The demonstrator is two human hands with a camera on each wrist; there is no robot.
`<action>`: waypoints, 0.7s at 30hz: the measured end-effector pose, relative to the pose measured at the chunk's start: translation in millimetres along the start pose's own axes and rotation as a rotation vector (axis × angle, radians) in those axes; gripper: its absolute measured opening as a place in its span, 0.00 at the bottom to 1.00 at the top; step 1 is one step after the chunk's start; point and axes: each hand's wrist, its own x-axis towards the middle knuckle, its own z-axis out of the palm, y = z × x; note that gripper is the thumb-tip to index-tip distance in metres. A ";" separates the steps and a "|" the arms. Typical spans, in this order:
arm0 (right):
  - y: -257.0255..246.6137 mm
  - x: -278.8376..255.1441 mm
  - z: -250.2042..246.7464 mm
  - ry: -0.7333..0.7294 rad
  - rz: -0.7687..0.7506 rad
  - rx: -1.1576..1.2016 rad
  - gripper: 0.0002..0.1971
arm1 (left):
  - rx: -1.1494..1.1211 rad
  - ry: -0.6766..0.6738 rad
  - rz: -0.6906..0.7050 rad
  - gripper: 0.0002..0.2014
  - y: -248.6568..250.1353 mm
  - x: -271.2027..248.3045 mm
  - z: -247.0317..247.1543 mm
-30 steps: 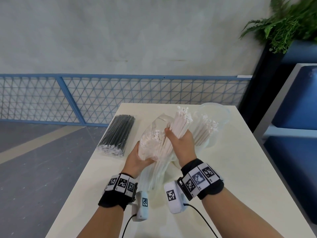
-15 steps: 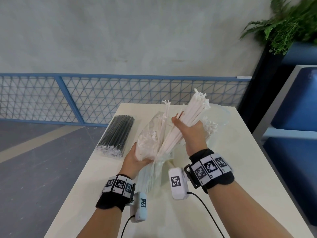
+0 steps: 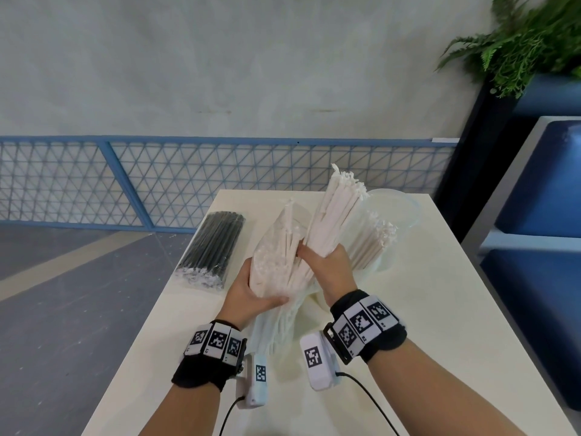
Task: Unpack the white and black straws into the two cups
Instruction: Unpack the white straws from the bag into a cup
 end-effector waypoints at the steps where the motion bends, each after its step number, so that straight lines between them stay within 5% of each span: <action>1: -1.1 -0.1 2.0 -0.009 -0.002 -0.009 0.04 | 0.010 -0.001 0.005 0.43 3.9 1.2 1.0; 21: -44.1 26.9 -27.2 0.192 0.020 0.551 0.07 | 0.005 0.140 -0.039 0.25 3.0 7.0 0.1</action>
